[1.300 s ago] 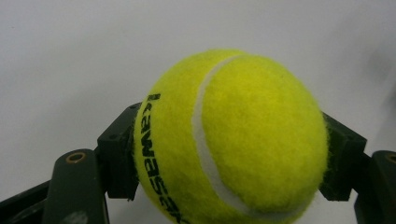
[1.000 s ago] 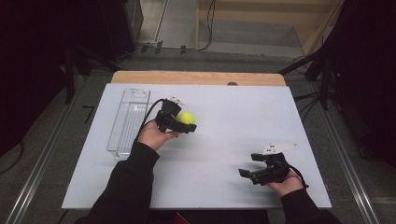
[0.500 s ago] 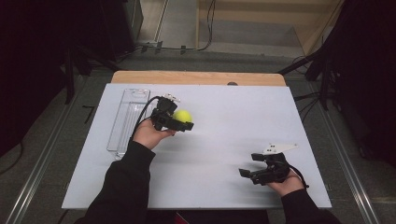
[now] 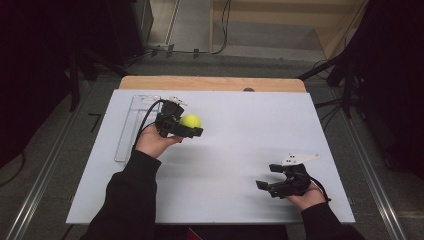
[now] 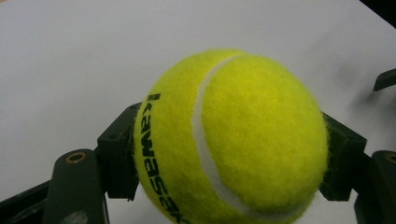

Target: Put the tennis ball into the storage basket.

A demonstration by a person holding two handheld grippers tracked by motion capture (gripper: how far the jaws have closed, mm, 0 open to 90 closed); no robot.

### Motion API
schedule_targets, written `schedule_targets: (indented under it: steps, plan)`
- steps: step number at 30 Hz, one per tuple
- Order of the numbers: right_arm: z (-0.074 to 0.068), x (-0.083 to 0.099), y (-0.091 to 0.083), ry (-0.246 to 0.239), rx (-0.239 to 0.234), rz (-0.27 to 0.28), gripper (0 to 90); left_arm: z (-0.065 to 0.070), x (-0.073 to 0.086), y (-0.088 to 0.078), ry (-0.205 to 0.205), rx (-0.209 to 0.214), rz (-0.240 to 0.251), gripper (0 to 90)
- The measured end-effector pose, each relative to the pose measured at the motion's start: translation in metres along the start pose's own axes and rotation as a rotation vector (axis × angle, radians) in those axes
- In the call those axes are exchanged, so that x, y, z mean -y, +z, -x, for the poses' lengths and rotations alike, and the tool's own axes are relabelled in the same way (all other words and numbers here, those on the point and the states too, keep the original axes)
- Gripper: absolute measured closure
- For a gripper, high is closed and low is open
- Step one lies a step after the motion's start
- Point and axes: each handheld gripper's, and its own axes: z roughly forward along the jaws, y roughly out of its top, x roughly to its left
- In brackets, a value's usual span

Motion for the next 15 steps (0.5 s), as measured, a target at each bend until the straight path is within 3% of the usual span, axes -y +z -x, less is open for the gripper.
schedule_targets:
  steps: [15]
  plan:
    - [0.000, 0.000, 0.000, 0.000, 0.001, 0.000, 11.9, -0.011, 0.003, -0.007, -0.029, -0.016, 0.006, 26.1]
